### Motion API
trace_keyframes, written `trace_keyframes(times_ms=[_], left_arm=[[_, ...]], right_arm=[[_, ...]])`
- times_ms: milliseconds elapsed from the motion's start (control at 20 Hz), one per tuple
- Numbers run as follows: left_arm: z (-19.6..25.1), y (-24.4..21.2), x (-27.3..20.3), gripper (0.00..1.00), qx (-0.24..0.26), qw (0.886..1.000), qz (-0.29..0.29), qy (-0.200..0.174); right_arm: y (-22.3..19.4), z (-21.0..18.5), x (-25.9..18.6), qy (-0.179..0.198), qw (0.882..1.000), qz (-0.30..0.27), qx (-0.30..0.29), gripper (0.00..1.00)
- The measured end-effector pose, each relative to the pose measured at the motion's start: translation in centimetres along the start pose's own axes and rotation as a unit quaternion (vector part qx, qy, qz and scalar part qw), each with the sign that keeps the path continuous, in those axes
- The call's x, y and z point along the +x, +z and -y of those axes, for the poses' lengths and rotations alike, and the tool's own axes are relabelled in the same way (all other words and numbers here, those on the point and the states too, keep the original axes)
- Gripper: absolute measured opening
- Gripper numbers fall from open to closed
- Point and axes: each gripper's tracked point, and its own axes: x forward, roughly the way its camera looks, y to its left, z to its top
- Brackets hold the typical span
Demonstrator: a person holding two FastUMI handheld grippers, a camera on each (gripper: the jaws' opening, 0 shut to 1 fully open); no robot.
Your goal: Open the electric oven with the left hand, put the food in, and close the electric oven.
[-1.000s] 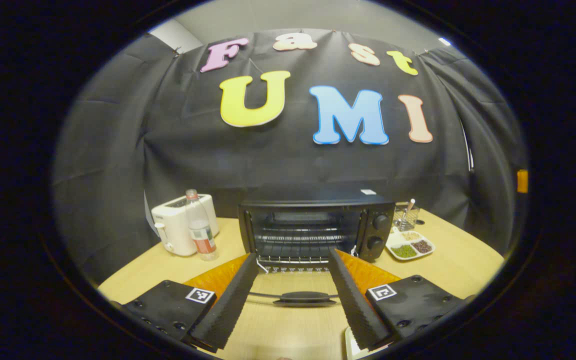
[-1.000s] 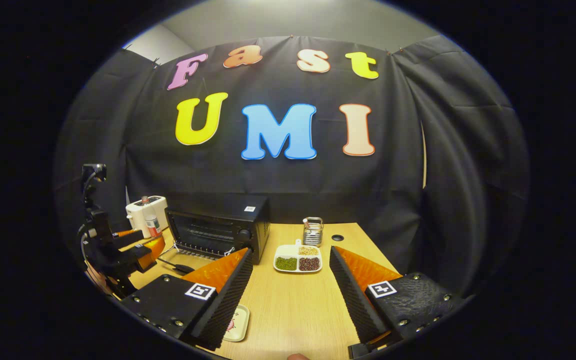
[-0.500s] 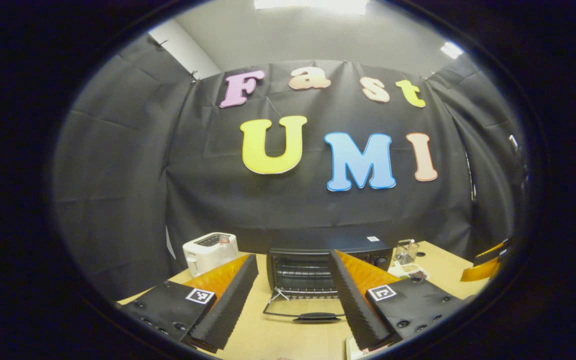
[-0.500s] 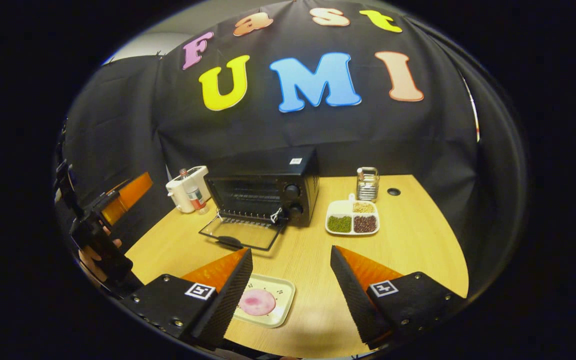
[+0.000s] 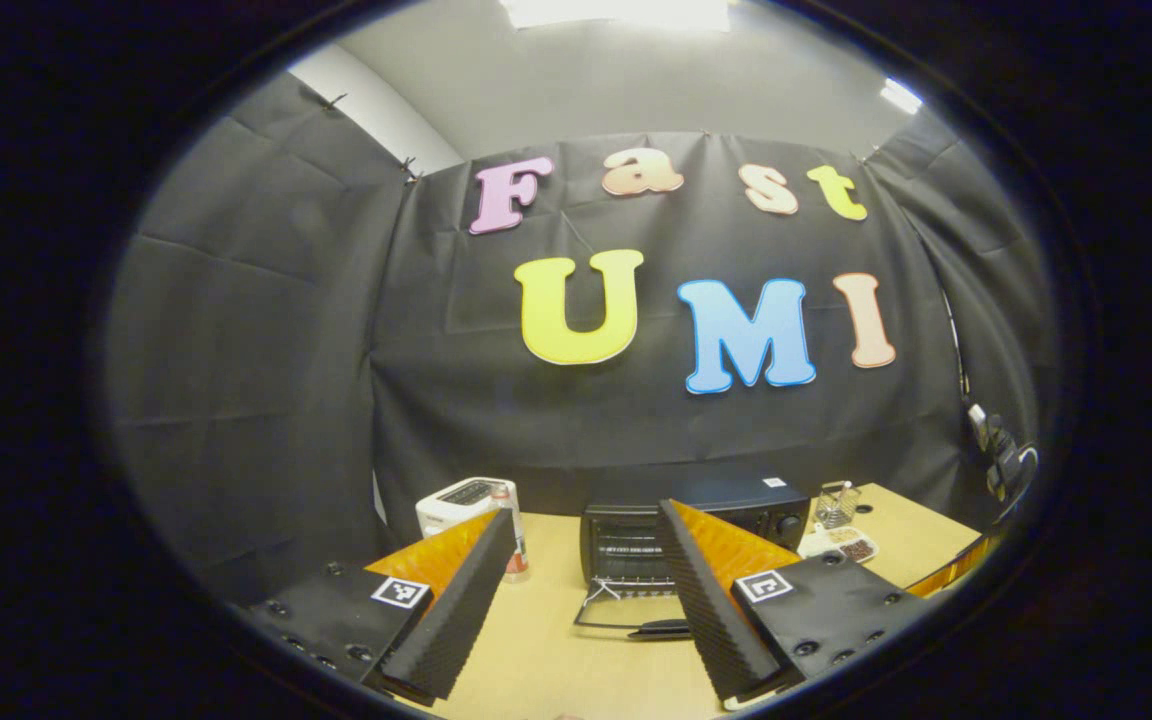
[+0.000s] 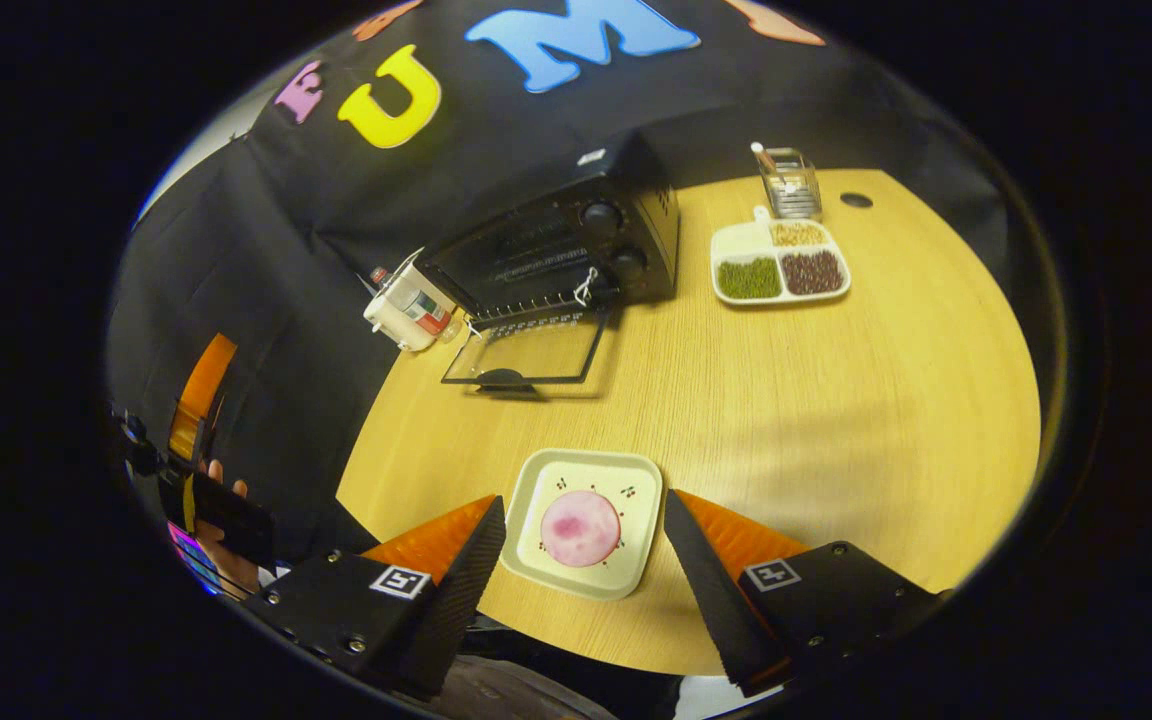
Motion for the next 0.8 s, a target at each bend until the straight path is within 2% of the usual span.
trace_keyframes(times_ms=[100,150,200,350,450,500,750,800], left_arm=[[-0.8,0.3,-0.2,1.0,0.0,1.0,0.004,0.009],[-1.2,0.4,-0.4,0.95,0.0,1.0,0.005,0.013],[-1.6,0.4,-0.5,0.99,0.001,1.0,0.005,0.016],[-2.8,0.2,-0.7,0.99,0.003,1.0,0.003,0.029],[-3.5,0.0,-0.9,0.95,0.008,0.999,0.002,0.039],[-3.8,-0.1,-0.9,1.0,0.008,0.999,0.0,0.043],[-4.6,-0.5,-0.8,0.99,0.006,0.998,-0.003,0.055],[-4.7,-0.5,-0.9,0.96,0.008,0.998,-0.004,0.058]], right_arm=[[-0.6,0.6,1.0,0.009,0.999,-0.023,0.033,0.97],[-0.8,0.8,1.5,0.015,0.998,-0.034,0.049,0.96],[-1.4,0.9,2.0,0.021,0.996,-0.049,0.068,0.96],[-2.2,1.5,3.5,0.032,0.989,-0.084,0.115,0.96],[-2.8,1.9,4.2,0.032,0.987,-0.097,0.123,0.96],[-3.1,1.9,4.5,0.032,0.986,-0.106,0.124,0.96],[-4.6,2.7,5.9,0.027,0.982,-0.147,0.117,0.96],[-4.8,2.7,6.2,0.03,0.981,-0.15,0.116,0.96]])
